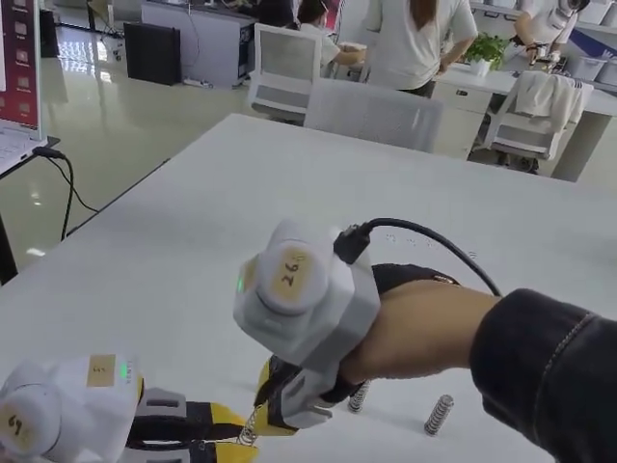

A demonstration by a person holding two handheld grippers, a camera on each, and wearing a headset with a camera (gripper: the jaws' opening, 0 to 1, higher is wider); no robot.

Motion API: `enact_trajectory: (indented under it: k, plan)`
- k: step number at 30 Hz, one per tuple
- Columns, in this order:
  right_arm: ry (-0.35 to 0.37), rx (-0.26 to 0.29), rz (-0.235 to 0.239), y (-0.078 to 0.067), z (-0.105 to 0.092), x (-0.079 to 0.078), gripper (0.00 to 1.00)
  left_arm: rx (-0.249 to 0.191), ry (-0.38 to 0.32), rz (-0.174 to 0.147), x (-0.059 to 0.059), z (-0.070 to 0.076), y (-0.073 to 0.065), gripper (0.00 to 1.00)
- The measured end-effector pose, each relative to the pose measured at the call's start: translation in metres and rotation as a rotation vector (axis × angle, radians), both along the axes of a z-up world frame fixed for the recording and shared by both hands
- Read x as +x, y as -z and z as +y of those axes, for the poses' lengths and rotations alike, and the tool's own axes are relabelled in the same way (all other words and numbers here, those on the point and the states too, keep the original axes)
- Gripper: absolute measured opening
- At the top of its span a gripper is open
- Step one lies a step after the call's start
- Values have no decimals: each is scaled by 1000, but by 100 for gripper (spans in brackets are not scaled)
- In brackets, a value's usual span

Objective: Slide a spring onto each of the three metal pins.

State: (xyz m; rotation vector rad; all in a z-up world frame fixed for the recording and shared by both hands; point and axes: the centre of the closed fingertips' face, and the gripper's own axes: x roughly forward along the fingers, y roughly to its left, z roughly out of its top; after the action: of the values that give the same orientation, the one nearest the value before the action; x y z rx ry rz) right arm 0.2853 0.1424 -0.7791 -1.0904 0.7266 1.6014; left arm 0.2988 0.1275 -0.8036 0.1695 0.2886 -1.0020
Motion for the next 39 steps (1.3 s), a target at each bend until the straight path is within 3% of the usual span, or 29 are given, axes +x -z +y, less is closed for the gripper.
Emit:
enact_trajectory:
  k: [18,22,39]
  plan:
    - [15,3,10,2,2,0,9,-18,-9,5,1,0,2,2]
    - [16,1,22,3,1,-1,13,-27,-15,6,2,1,1,2]
    - [26,-1,23,10,-2,4,10,-62,-15,-2,4,-4,-6,2]
